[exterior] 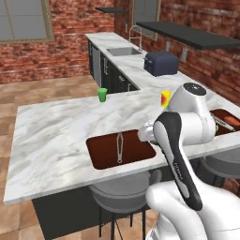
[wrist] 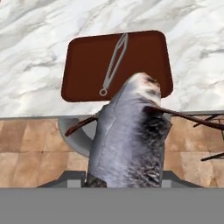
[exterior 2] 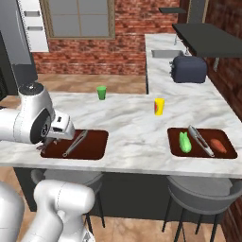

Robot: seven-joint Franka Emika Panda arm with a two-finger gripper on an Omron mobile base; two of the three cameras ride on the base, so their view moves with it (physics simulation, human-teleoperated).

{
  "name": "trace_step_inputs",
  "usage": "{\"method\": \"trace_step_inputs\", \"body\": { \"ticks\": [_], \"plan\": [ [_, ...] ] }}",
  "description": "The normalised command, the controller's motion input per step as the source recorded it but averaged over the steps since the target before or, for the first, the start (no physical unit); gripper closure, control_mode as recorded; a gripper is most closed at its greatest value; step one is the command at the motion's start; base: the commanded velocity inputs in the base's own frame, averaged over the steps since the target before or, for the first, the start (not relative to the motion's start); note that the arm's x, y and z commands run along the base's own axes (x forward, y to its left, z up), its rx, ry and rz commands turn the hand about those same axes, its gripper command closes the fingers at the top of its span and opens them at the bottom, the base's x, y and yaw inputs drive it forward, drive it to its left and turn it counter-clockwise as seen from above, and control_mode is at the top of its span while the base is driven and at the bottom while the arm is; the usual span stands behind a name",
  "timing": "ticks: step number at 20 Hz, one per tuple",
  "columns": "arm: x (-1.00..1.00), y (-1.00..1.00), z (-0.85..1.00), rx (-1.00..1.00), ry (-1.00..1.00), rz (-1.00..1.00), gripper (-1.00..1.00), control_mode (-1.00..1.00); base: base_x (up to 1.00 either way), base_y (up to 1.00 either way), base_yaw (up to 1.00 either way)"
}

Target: Gather the sweet potato and corn from the fridge and place them on a tray on the dining counter. Then gather the fish and steak from the fridge and place them on the other tray.

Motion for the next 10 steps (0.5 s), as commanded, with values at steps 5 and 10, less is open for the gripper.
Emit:
{"method": "trace_step_inputs", "body": {
  "ticks": [5,10],
  "plan": [
    [0.61,0.01,-0.36,-0.03,0.01,0.00,1.00,-1.00,0.00,0.00,0.00],
    [0.61,-0.08,-0.48,-0.06,0.03,0.00,1.00,-1.00,0.00,0.00,0.00]
  ]
}}
